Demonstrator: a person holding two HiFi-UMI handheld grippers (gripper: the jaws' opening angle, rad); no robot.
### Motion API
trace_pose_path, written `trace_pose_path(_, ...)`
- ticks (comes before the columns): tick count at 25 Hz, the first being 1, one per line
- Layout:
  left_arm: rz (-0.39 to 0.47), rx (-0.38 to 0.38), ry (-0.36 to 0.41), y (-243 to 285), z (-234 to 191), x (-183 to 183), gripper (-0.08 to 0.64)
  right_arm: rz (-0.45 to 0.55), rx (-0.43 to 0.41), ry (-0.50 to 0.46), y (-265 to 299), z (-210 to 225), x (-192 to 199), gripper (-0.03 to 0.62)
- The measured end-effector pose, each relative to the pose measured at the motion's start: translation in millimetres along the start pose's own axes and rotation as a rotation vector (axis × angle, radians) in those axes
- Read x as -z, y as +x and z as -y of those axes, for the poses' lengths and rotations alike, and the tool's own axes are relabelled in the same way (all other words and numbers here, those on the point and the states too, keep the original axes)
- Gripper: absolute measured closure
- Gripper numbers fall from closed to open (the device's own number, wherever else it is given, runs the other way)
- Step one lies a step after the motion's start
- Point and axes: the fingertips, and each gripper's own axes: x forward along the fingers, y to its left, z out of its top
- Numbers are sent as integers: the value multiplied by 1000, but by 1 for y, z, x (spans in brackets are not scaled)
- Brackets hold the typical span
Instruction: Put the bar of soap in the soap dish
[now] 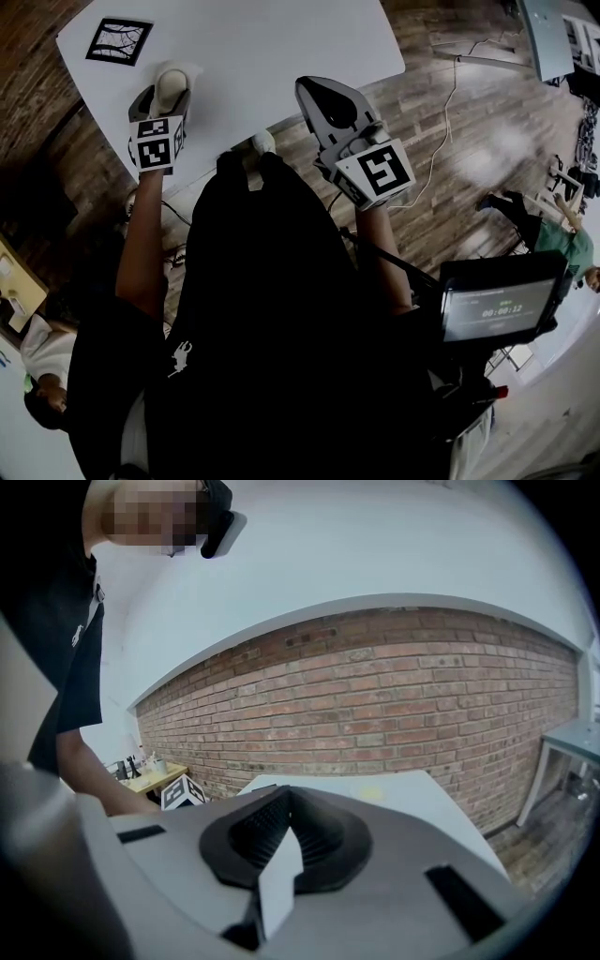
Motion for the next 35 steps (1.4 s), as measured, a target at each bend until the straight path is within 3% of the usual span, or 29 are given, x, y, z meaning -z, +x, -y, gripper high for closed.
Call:
trace_pose_path(10, 75, 0, -21, -24, 4, -15, 259, 54, -71, -11, 13, -13, -13, 588)
trace_pose_path(20, 226, -71, -45, -81, 9, -38, 431, 80, -222, -62, 33, -44, -20, 588)
trace_pose_path(35, 427, -180, -123, -158, 10, -69, 537, 119, -428, -121, 57, -95, -33, 588)
